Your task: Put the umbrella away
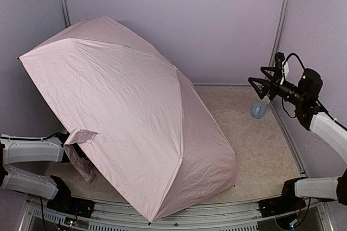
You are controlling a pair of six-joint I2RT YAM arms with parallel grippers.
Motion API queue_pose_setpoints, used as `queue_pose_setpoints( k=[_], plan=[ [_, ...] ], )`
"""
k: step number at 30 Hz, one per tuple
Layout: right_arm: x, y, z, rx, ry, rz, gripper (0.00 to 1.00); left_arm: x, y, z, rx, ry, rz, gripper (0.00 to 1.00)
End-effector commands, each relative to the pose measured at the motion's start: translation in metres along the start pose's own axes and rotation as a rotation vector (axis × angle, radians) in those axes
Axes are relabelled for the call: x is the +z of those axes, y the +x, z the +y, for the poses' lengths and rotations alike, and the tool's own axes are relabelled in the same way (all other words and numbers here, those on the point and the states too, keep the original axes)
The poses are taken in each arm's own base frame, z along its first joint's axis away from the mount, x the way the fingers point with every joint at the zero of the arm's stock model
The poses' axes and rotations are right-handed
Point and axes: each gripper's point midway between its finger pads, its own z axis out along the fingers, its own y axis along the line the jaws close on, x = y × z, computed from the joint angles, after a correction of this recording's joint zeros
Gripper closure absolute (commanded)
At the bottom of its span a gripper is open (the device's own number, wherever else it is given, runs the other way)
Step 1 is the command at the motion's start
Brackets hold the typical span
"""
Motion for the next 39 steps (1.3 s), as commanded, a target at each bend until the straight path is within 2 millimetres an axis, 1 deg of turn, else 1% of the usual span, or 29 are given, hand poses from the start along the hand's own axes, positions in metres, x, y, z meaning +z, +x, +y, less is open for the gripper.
queue_pose_setpoints(
  k=[1, 2, 4, 6, 8, 10, 13, 15, 17, 19, 20, 22, 25, 26, 30, 33, 36, 38, 39],
  plan=[
    [-0.007, -0.007, 0.011, -0.009, -0.042, 0.005, 0.01, 0.015, -0.011, 0.02, 0.016, -0.089, 0.028, 0.2],
    [-0.008, -0.008, 0.012, -0.012, -0.044, 0.005, 0.02, 0.021, -0.006, 0.021, 0.014, -0.088, 0.053, 0.25],
    [-0.009, -0.011, 0.013, -0.02, -0.044, 0.0, 0.03, 0.027, -0.007, 0.017, 0.012, -0.07, 0.073, 0.42],
    [-0.011, -0.015, 0.014, -0.029, -0.042, -0.004, 0.04, 0.033, -0.005, 0.001, 0.014, 0.004, 0.091, 0.6],
    [-0.013, -0.019, 0.016, -0.039, -0.038, -0.01, 0.05, 0.032, -0.01, -0.019, 0.02, 0.082, 0.08, 0.76],
    [-0.015, -0.024, 0.017, -0.047, -0.035, -0.019, 0.05, 0.028, -0.02, -0.036, 0.013, 0.147, 0.048, 0.87],
    [-0.018, -0.04, 0.017, -0.056, -0.02, -0.043, 0.07, 0.022, -0.053, -0.052, -0.059, 0.227, -0.039, 1.0],
    [-0.019, -0.054, 0.013, -0.043, 0.009, -0.052, 0.08, 0.018, -0.081, -0.057, -0.131, 0.256, -0.107, 1.0],
    [-0.019, -0.069, 0.004, -0.013, 0.055, -0.051, 0.09, 0.015, -0.109, -0.059, -0.215, 0.27, -0.168, 1.0],
    [-0.019, -0.086, -0.004, 0.028, 0.1, -0.043, 0.1, 0.016, -0.132, -0.058, -0.292, 0.264, -0.213, 1.0],
    [-0.02, -0.094, -0.007, 0.05, 0.116, -0.039, 0.1, 0.016, -0.143, -0.062, -0.329, 0.274, -0.231, 1.0],
    [-0.022, -0.113, -0.01, 0.084, 0.138, -0.043, 0.12, 0.016, -0.162, -0.07, -0.354, 0.276, -0.267, 1.0],
    [-0.033, -0.138, -0.012, 0.105, 0.195, -0.058, 0.13, 0.024, -0.18, -0.076, -0.383, 0.245, -0.293, 1.0],
    [-0.04, -0.146, -0.015, 0.103, 0.237, -0.066, 0.13, 0.027, -0.182, -0.077, -0.386, 0.234, -0.297, 1.0],
    [-0.079, -0.174, -0.032, 0.066, 0.477, -0.103, 0.09, 0.048, -0.178, -0.084, -0.367, 0.182, -0.267, 1.0],
    [-0.098, -0.183, -0.038, 0.039, 0.581, -0.102, 0.09, 0.059, -0.172, -0.092, -0.347, 0.161, -0.252, 1.0],
    [-0.099, -0.178, -0.034, 0.041, 0.57, -0.072, 0.09, 0.068, -0.166, -0.096, -0.369, 0.156, -0.242, 1.0],
    [-0.089, -0.175, -0.015, 0.037, 0.446, -0.067, 0.13, 0.075, -0.163, -0.098, -0.391, 0.154, -0.228, 1.0],
    [-0.082, -0.174, 0.0, 0.034, 0.35, -0.07, 0.15, 0.078, -0.161, -0.099, -0.401, 0.154, -0.222, 1.0]
  ],
)
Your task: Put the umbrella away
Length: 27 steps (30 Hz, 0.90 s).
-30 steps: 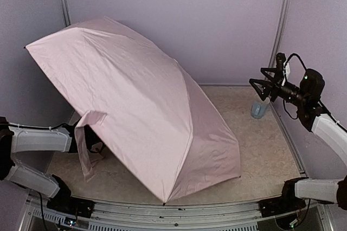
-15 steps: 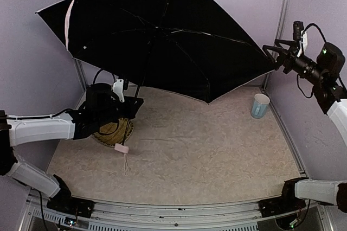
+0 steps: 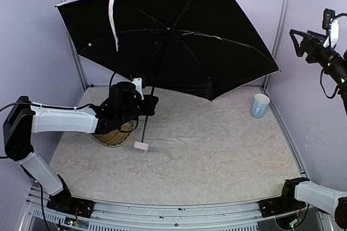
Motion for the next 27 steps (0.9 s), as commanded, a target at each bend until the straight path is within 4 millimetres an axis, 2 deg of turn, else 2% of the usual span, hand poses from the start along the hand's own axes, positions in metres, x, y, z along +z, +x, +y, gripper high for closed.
queue_pose_setpoints(
  k=[1, 4, 5, 7, 9, 11, 14, 17, 20, 22, 24, 27],
  plan=[
    [-0.006, 0.02, 0.041, 0.022, -0.247, 0.062, 0.19, 0.008, -0.025, -0.012, -0.089, 0.01, -0.089, 1.0],
    [-0.038, 0.015, 0.103, 0.122, -0.642, 0.019, 0.3, 0.011, -0.022, -0.018, -0.102, 0.024, -0.094, 1.0],
    [-0.049, 0.025, 0.119, 0.176, -0.751, 0.006, 0.32, 0.012, -0.022, -0.022, -0.101, 0.034, -0.1, 1.0],
    [-0.065, 0.03, 0.138, 0.261, -0.837, -0.041, 0.35, 0.013, -0.021, -0.03, -0.099, 0.054, -0.109, 1.0],
    [-0.06, 0.054, 0.152, 0.27, -0.816, 0.007, 0.36, 0.015, -0.019, -0.037, -0.102, 0.073, -0.116, 1.0],
    [-0.046, 0.089, 0.173, 0.261, -0.779, 0.111, 0.36, 0.016, -0.016, -0.043, -0.108, 0.094, -0.116, 1.0],
    [-0.028, 0.129, 0.224, 0.249, -0.83, 0.211, 0.36, 0.016, -0.012, -0.051, -0.117, 0.126, -0.117, 1.0],
    [0.002, 0.162, 0.262, 0.268, -0.867, 0.268, 0.33, 0.013, -0.008, -0.053, -0.141, 0.151, -0.126, 1.0],
    [0.04, 0.188, 0.283, 0.307, -0.863, 0.302, 0.28, 0.01, -0.005, -0.056, -0.16, 0.183, -0.129, 1.0],
    [0.073, 0.206, 0.298, 0.3, -0.85, 0.332, 0.24, 0.009, -0.003, -0.059, -0.161, 0.202, -0.123, 1.0],
    [0.102, 0.215, 0.307, 0.32, -0.838, 0.345, 0.22, 0.006, -0.002, -0.062, -0.158, 0.223, -0.124, 1.0],
    [0.139, 0.224, 0.311, 0.443, -0.846, 0.354, 0.21, 0.0, -0.001, -0.066, -0.155, 0.27, -0.139, 1.0]
  ],
)
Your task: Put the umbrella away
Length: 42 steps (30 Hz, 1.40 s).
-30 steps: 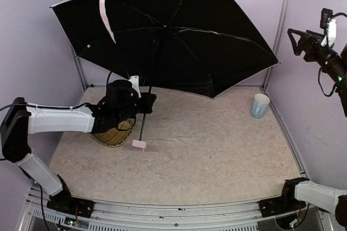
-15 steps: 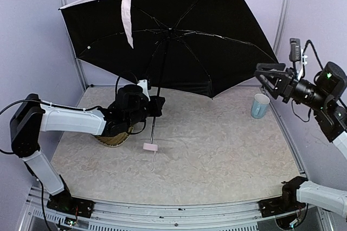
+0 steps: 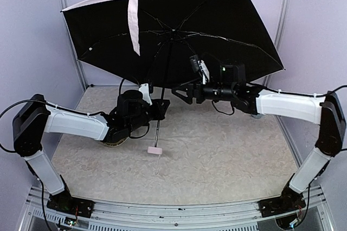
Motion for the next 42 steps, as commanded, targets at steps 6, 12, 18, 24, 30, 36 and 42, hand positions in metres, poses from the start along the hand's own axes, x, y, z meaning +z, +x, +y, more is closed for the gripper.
queue_pose_setpoints(
  k=[6, 12, 18, 24, 30, 36, 42],
  plan=[
    [0.034, -0.058, -0.04, 0.189, -0.219, -0.183, 0.25, -0.039, -0.038, -0.054, -0.059, 0.355, -0.146, 1.0],
    [0.029, -0.064, -0.016, 0.094, -0.393, -0.167, 0.21, -0.067, -0.068, -0.077, -0.122, 0.577, -0.229, 1.0],
    [0.03, -0.077, -0.013, 0.07, -0.444, -0.185, 0.21, -0.075, -0.079, -0.078, -0.229, 0.736, -0.257, 1.0],
    [0.02, -0.098, -0.003, 0.028, -0.515, -0.235, 0.22, -0.075, -0.075, -0.089, -0.241, 0.813, -0.242, 1.0],
    [0.019, -0.127, -0.009, 0.087, -0.512, -0.317, 0.22, -0.075, -0.069, -0.102, -0.215, 0.847, -0.222, 1.0],
    [0.023, -0.167, -0.035, 0.219, -0.474, -0.394, 0.29, -0.083, -0.073, -0.099, -0.222, 0.853, -0.265, 1.0],
    [0.009, -0.204, -0.047, 0.268, -0.395, -0.563, 0.32, -0.074, -0.066, -0.105, -0.171, 0.834, -0.203, 1.0]
  ],
)
